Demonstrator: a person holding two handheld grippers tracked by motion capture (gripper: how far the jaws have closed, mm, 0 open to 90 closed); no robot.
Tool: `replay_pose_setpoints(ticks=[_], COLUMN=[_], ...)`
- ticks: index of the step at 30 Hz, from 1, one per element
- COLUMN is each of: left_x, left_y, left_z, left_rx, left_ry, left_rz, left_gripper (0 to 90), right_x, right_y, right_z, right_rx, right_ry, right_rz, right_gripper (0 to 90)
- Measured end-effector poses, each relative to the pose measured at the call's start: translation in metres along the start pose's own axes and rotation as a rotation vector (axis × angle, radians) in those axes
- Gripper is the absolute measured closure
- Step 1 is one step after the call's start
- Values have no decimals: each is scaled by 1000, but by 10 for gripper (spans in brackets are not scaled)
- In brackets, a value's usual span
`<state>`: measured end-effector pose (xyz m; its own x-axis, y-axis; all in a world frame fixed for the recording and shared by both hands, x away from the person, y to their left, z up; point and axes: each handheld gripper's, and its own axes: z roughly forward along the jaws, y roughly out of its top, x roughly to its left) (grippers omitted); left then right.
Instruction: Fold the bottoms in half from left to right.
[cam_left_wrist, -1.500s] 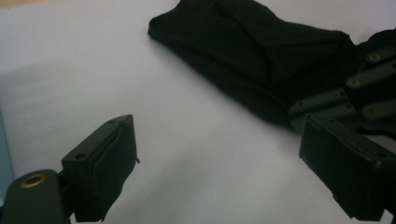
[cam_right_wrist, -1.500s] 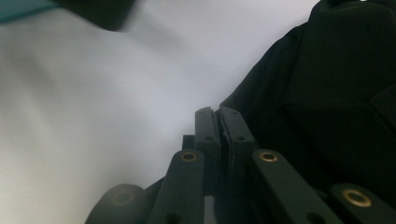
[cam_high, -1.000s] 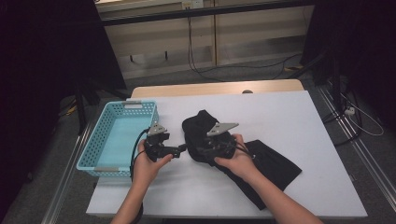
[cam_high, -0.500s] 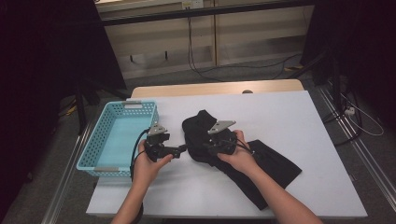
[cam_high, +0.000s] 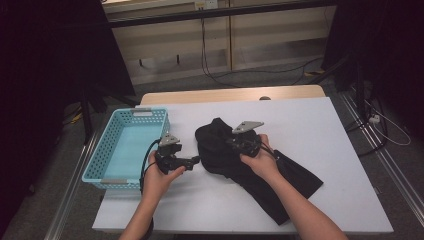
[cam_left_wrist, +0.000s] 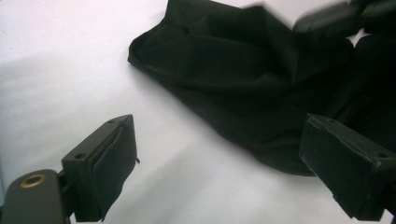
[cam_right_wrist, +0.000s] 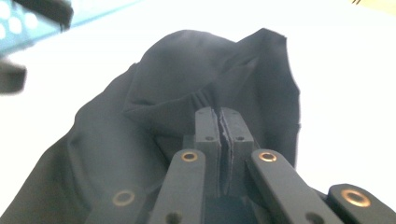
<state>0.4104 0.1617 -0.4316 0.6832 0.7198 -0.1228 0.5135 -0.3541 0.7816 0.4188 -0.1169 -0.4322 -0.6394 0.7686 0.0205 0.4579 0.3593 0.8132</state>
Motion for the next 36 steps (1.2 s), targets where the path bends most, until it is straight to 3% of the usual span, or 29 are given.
replay_pose_setpoints(ticks=[3, 8, 11, 12, 15, 19, 20, 25, 26, 27, 29, 31, 32, 35, 36], left_x=[0, 0, 0, 0, 1, -1, -1, -5, -7, -6, -7, -8, -10, -9, -8], left_y=[-1, 1, 2, 2, 5, 8, 9, 13, 16, 17, 17, 18, 18, 19, 20], left_z=[4, 10, 16, 19, 26, 37, 39, 48, 51, 53, 57, 60, 61, 59, 54], left_rx=[10, 13, 16, 18, 19, 14, 5, 31, 41, 55, 73, 107, 102, 117, 93], left_ry=[6, 17, 31, 26, 49, 36, 41, 29, 38, 36, 7, 4, 12, -5, -2], left_rz=[0, -5, 3, -6, 38, 41, 57, 73, 93, 99, 57, 70, 58, 51, 36], left_gripper=[110, 130, 223, 248, 356, 492, 526, 590, 663, 678, 772, 843, 875, 897, 899], right_x=[-11, -26, -30, -30, -29, -27, -26, -26, -26, -26, -26, -25, -25, -23, -22], right_y=[3, 1, 0, 0, 1, 3, 4, 4, 4, 4, 4, 4, 4, 4, 4], right_z=[-8, -11, -12, -12, -11, -9, -8, -8, -8, -8, -8, -8, -7, -6, -5], right_rx=[-46, -58, -58, -56, -50, -40, -38, -40, -39, -38, -34, -33, -32, -27, -27], right_ry=[-18, -44, -48, -49, -47, -44, -43, -40, -39, -39, -35, -31, -27, -21, -17], right_rz=[56, 123, 142, 141, 136, 119, 119, 119, 121, 120, 117, 115, 114, 110, 107], right_gripper=[870, 871, 871, 871, 872, 872, 872, 872, 872, 872, 872, 872, 872, 872, 872])
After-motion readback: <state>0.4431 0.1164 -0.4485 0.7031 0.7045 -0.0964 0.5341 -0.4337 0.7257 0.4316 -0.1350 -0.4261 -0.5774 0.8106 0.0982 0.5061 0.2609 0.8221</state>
